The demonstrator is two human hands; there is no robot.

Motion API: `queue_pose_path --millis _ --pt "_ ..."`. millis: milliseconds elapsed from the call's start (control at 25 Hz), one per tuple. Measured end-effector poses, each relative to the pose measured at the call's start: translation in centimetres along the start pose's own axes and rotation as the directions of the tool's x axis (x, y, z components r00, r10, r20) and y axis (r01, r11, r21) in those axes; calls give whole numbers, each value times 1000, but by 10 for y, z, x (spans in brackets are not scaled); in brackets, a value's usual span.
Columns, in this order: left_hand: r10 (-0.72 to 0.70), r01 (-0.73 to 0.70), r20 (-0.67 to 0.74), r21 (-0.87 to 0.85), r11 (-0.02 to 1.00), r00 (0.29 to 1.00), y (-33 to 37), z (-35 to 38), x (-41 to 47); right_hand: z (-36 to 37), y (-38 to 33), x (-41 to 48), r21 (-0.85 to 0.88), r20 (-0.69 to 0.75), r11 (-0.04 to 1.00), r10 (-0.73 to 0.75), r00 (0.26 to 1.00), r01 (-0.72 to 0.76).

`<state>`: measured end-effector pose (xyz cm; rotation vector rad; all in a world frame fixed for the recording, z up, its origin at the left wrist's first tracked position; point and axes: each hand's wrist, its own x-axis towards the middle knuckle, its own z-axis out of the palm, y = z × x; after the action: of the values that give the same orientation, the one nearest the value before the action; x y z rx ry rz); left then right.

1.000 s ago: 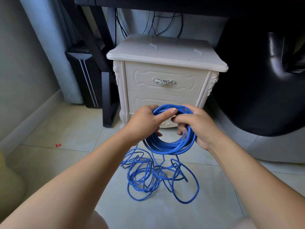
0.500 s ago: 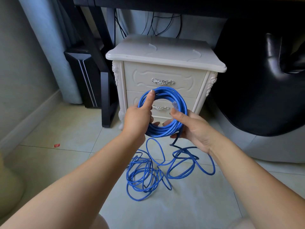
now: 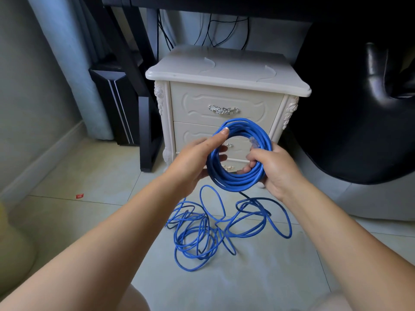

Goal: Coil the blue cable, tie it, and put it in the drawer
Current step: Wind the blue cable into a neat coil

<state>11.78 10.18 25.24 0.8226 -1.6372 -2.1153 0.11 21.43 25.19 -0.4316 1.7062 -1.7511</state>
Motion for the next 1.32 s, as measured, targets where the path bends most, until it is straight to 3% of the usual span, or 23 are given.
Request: queue_pose_path --millis 200,320,520,680,1000,1080,1160,1320 --pt "75 -102 168 154 983 983 7 -8 1 -2 -3 -2 -313 117 947 -40 992 75" --pt "51 -84 149 227 970 987 6 -5 -2 -2 -2 -4 -398 172 911 -40 984 106" --pt "163 -167 42 166 972 986 2 3 1 -3 -8 -8 -196 194 977 -44 980 83" --pt "123 -120 -85 32 992 989 3 5 4 -10 -8 -10 -91 294 995 53 954 -28" --pt "12 -70 -267 -208 976 964 -4 11 3 -6 -4 -12 16 344 997 61 937 -71" --pt "46 -92 -216 -205 974 975 -1 13 0 -1 -3 -11 102 258 993 24 966 -52" --pt "60 -67 -46 -173 983 997 3 12 -2 0 -4 -6 205 146 979 -10 989 -21" --pt "-21 -5 295 88 996 955 -4 -3 -1 -8 -13 3 442 43 897 10 999 -28"
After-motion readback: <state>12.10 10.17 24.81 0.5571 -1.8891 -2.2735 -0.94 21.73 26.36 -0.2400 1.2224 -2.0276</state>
